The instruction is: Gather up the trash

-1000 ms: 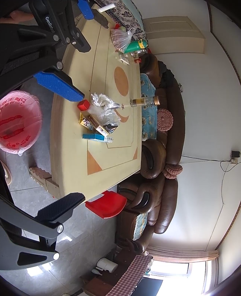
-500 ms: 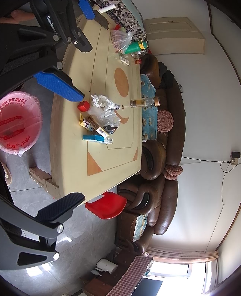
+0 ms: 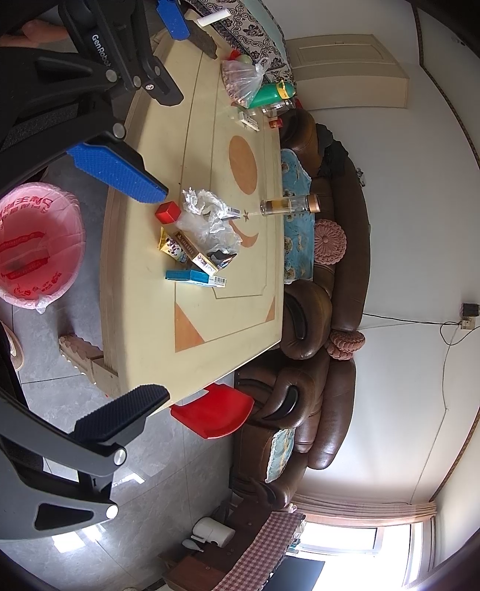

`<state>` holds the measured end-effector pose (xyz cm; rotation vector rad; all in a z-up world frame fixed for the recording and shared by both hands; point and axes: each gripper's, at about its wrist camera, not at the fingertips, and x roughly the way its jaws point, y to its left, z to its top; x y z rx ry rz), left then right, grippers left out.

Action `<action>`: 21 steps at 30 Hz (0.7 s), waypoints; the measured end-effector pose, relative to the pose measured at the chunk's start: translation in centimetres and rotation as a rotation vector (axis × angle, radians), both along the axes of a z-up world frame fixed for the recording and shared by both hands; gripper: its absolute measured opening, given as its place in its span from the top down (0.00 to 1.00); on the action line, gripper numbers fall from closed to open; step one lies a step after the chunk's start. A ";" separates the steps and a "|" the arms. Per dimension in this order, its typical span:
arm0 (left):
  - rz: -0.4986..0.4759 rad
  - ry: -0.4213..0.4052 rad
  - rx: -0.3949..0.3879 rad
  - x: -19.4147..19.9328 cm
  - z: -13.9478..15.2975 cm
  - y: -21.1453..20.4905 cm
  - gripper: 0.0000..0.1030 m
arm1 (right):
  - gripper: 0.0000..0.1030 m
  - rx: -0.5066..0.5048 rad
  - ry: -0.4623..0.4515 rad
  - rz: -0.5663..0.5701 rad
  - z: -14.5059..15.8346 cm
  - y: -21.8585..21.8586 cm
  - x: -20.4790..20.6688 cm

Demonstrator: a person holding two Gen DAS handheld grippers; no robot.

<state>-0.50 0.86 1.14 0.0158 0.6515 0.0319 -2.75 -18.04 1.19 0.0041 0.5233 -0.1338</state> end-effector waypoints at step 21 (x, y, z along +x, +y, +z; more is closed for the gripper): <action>0.015 0.018 -0.003 2.3 -0.6 0.8 0.06 | 0.06 0.012 0.028 -0.002 -1.5 -1.2 2.2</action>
